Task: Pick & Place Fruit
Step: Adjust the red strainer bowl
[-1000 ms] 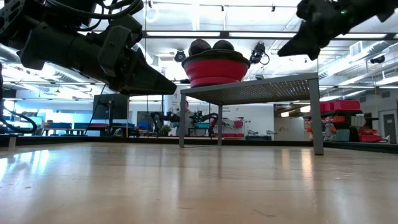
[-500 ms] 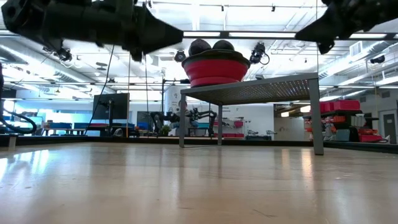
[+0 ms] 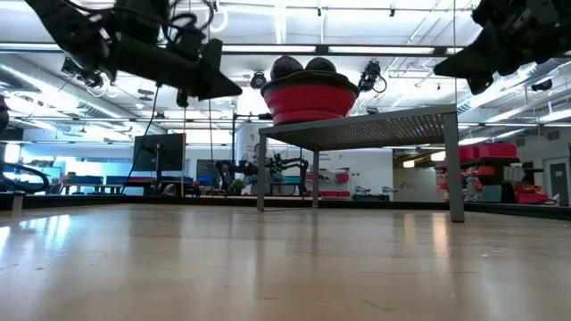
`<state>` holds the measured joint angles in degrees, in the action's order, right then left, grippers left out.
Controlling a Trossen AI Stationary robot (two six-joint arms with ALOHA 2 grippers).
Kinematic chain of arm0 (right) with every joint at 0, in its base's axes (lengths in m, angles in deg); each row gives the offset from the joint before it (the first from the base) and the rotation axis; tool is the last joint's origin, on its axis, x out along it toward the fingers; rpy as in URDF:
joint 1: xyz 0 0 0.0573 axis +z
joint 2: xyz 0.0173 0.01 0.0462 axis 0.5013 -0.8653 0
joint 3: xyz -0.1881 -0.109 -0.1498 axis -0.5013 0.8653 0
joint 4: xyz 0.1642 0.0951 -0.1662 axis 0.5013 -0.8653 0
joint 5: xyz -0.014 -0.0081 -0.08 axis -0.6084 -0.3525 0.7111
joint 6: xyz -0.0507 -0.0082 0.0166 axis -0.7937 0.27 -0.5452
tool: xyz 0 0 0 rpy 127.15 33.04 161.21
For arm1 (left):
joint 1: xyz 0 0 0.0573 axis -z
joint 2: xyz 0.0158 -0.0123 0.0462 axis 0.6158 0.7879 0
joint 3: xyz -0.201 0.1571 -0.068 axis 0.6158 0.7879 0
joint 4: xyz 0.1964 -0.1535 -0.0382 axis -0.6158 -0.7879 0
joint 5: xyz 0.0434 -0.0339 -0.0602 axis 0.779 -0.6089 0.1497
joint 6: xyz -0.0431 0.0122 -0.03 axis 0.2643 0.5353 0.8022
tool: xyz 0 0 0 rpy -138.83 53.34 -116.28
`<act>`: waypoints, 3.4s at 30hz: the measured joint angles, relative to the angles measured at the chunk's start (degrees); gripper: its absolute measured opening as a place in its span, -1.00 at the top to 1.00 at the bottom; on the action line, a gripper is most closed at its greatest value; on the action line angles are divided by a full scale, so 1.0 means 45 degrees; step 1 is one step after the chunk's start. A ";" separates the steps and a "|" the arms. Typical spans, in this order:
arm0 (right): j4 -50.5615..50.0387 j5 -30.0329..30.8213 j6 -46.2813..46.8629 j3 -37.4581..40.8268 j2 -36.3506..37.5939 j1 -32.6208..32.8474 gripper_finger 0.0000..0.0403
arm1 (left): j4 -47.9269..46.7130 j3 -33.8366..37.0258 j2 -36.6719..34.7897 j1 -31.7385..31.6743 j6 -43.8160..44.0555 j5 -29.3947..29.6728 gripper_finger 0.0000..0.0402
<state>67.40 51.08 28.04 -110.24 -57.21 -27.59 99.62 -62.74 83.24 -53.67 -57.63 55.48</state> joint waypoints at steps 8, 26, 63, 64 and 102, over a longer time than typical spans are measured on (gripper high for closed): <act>0.0652 0.0000 -0.0568 0.0014 -0.0011 -0.0005 0.97 | 0.0062 -0.1318 0.1730 -0.2238 0.0607 -0.2669 0.90; 0.0557 -0.0335 -0.0683 0.0014 -0.0016 0.0097 0.97 | -0.0853 -0.3442 0.3648 -0.1675 0.0635 -0.2727 0.90; 0.7013 0.2302 -0.0032 0.0942 -0.3971 -0.1178 0.89 | -0.0389 -0.3441 0.3652 -0.0370 0.1075 -0.2531 0.92; 0.7234 0.2260 0.0233 0.0942 -0.4091 -0.1322 0.86 | -0.0389 -0.3442 0.3652 -0.0370 0.1060 -0.2532 0.93; 1.2220 0.2403 -0.0814 0.0743 -0.8217 -0.3055 0.73 | -0.0632 -0.3427 0.3652 -0.0368 0.0763 -0.2609 0.95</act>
<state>122.39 61.90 24.38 -106.90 -94.19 -41.33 96.78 -78.16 99.68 -55.33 -54.20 43.74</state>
